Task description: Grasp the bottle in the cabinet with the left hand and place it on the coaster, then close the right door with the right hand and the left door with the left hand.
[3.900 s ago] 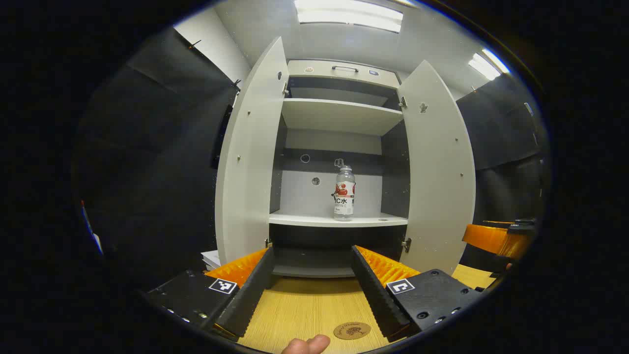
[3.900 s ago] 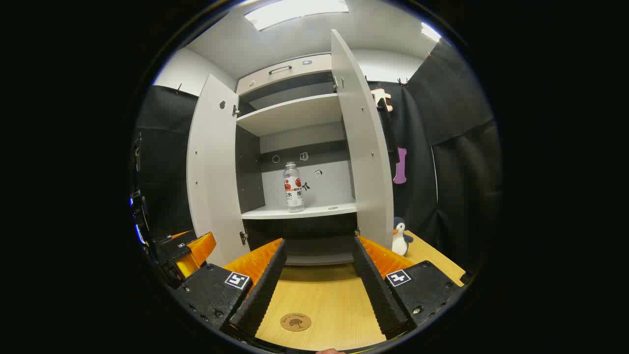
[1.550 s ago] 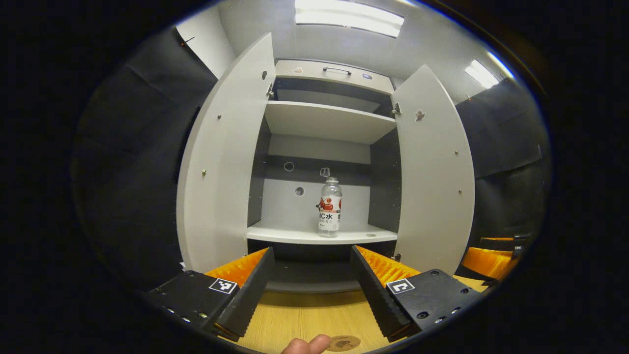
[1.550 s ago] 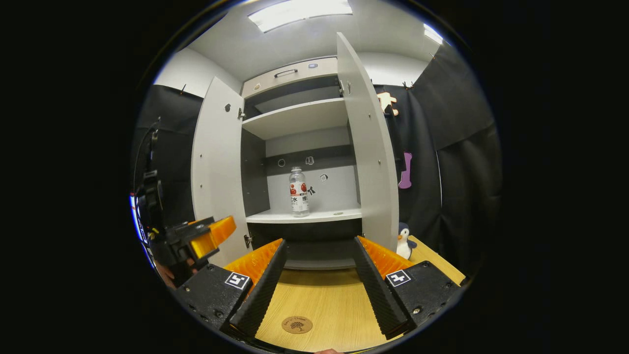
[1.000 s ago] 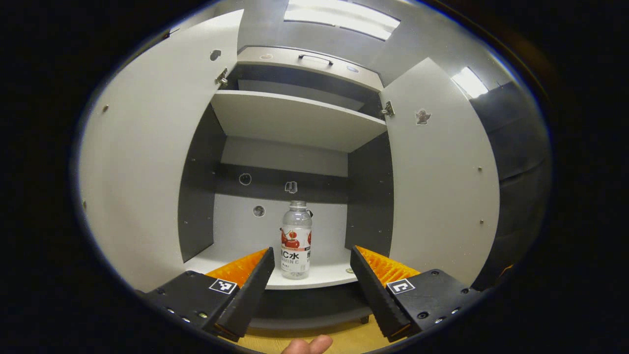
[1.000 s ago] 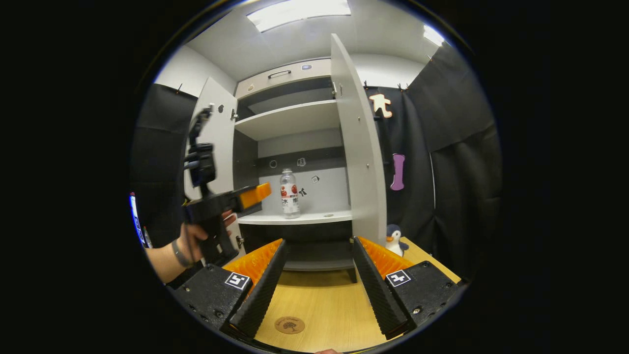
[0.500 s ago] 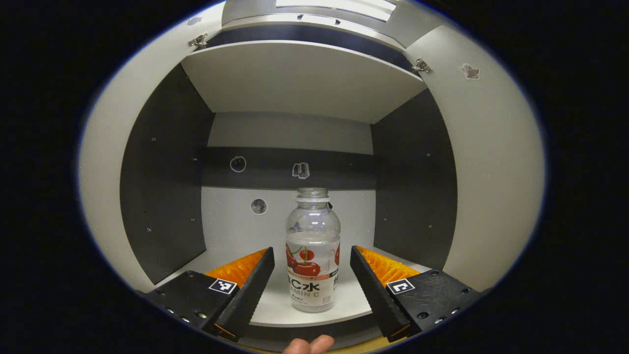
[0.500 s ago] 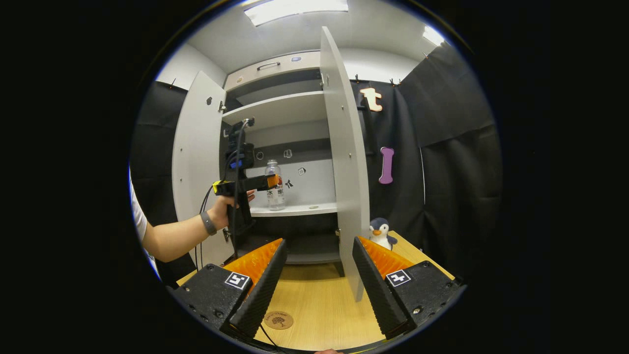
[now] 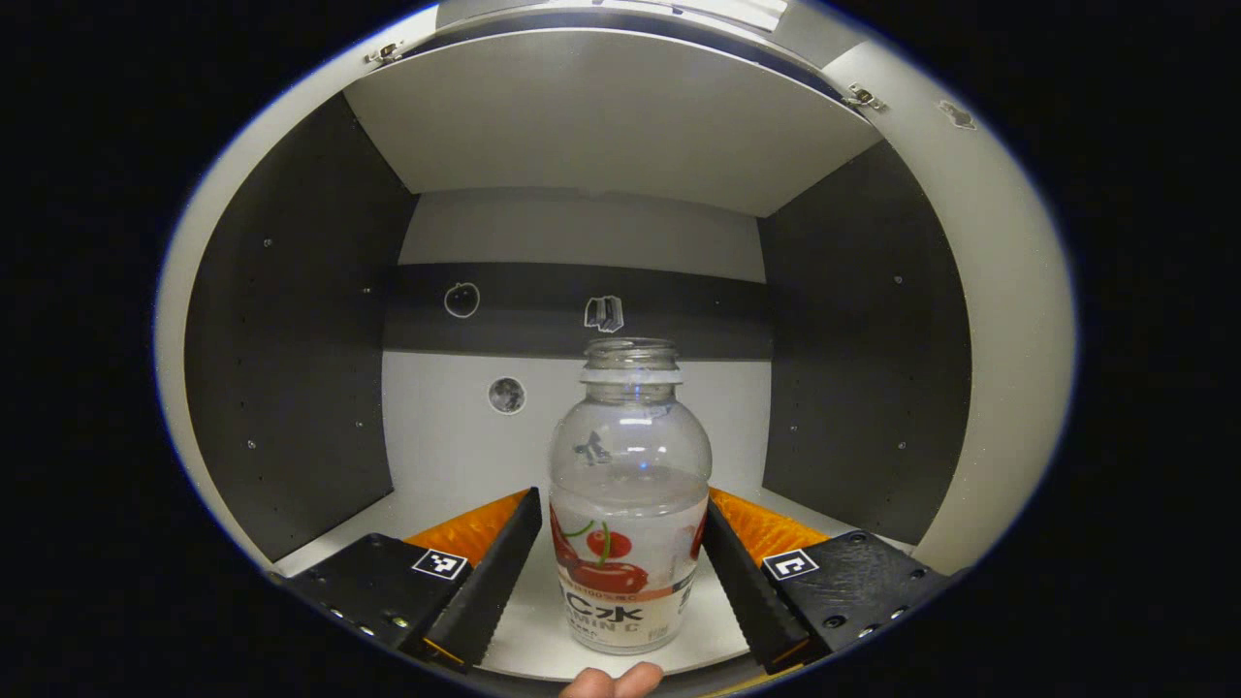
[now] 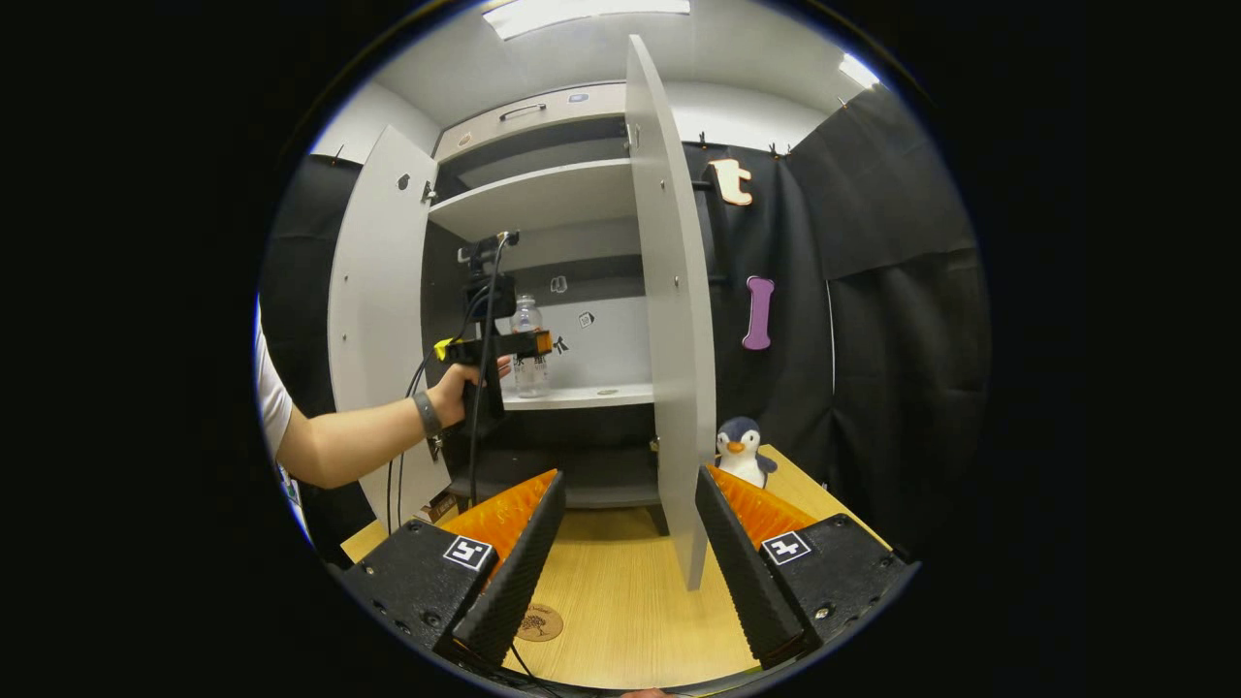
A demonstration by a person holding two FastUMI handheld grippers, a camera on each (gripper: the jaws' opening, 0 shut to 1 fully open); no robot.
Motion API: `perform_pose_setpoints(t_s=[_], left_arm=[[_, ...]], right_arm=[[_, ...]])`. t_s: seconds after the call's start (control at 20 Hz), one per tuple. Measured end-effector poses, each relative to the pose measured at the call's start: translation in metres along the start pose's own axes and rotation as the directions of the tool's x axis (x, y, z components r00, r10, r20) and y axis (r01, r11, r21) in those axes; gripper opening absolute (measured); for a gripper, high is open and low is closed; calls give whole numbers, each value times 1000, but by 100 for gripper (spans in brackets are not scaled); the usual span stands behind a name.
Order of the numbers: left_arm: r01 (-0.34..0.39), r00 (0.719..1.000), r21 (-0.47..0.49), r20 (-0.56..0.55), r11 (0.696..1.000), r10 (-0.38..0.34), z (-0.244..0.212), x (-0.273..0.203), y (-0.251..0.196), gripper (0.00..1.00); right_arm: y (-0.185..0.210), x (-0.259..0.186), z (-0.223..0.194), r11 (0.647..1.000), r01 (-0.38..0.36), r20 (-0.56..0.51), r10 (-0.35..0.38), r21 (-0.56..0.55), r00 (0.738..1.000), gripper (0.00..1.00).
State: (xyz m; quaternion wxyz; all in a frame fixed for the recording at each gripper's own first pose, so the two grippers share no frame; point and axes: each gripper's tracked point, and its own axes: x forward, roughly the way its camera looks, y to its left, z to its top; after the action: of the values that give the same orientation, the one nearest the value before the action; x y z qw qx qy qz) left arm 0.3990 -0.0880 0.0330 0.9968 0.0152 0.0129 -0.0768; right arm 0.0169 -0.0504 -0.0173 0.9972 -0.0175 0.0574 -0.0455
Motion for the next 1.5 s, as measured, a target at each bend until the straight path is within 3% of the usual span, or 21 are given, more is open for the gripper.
perform_pose_setpoints(t_s=[0.2, 0.25, 0.3, 0.5, 0.7, 0.95, 1.25, 1.5], left_arm=[[7, 1000, 8, 19, 1000, -7, 6, 6, 0, 93], [-3, 1000, 14, 17, 1000, 2, 5, 7, 0, 89], [-3, 1000, 21, 9, 1000, 2, 5, 2, 3, 78], [-7, 1000, 17, 5, 1000, 7, 7, -10, 8, 77], [78, 995, -1, 56, 997, -77, 24, -47, -3, 77], [98, 989, 16, 106, 995, -99, 31, -100, -3, 77], [114, 991, -5, 74, 994, -113, 1, -151, -13, 77], [63, 998, -24, 31, 998, -62, -51, -193, -12, 77]], right_arm=[[0, 0, 3, 1000, -4, 10, 4, 2, 1000, 83], [0, -1, 2, 1000, -4, 10, 4, 3, 1000, 83], [0, -1, 2, 1000, -3, 11, 3, 4, 1000, 83], [4, -6, 6, 1000, -16, 26, 15, 7, 1000, 83], [5, -11, 6, 1000, -27, 34, 27, 2, 999, 83], [15, -14, 4, 999, -45, 32, 45, -7, 998, 83], [33, -17, 12, 995, -94, 57, 95, -18, 994, 83], [50, -26, 28, 985, -172, 105, 170, 17, 980, 83]])
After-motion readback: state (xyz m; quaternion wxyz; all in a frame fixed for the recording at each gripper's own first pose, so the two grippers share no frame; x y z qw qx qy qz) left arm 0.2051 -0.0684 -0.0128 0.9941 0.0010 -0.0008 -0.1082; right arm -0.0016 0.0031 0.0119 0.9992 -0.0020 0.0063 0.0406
